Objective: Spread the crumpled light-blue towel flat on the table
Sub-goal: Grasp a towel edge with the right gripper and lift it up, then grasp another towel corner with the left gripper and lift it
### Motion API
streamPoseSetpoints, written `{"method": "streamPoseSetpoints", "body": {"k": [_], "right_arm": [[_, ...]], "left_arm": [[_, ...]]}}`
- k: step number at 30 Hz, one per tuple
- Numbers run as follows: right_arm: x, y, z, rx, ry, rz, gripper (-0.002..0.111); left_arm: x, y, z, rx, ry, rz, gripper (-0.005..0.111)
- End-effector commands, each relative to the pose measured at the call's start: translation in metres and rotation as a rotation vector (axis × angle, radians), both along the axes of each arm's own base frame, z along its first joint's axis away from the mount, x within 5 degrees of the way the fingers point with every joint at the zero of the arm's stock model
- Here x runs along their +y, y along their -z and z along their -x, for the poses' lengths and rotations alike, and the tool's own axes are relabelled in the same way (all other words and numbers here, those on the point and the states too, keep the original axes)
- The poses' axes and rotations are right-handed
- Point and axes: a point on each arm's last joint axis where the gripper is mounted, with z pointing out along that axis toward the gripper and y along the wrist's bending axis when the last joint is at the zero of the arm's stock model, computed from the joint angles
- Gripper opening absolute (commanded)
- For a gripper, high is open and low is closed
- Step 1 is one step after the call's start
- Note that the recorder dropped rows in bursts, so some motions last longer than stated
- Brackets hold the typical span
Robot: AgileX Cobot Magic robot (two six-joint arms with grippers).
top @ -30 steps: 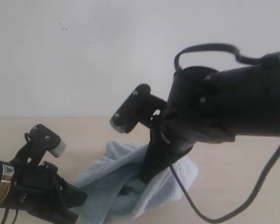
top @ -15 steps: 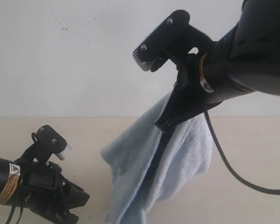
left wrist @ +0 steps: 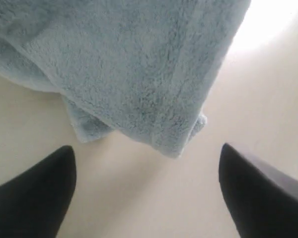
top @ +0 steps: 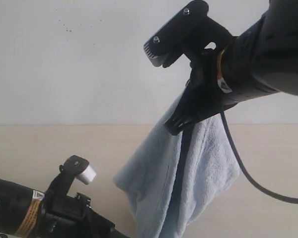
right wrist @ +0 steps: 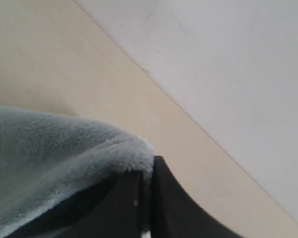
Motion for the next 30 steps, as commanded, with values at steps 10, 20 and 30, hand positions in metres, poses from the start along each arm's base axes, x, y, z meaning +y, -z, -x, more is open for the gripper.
{"method": "streamPoseSetpoints", "body": {"k": [10,20,30], "right_arm": [[-0.012,0.074,-0.061,0.107,0.033,-0.146,0.0],[0.007,0.097,-0.071,0.145,-0.036,-0.235,0.0],[0.005,0.098,-0.071,0.136,-0.035,-0.198,0.0]], "left_arm": [[-0.051,-0.004,0.012,-0.244,0.139,-0.18,0.075],[-0.053,0.019,0.003,-0.342,0.102,-0.418,0.075],[-0.063,0.036,-0.008,-0.3,0.081,-0.435,0.075]]}}
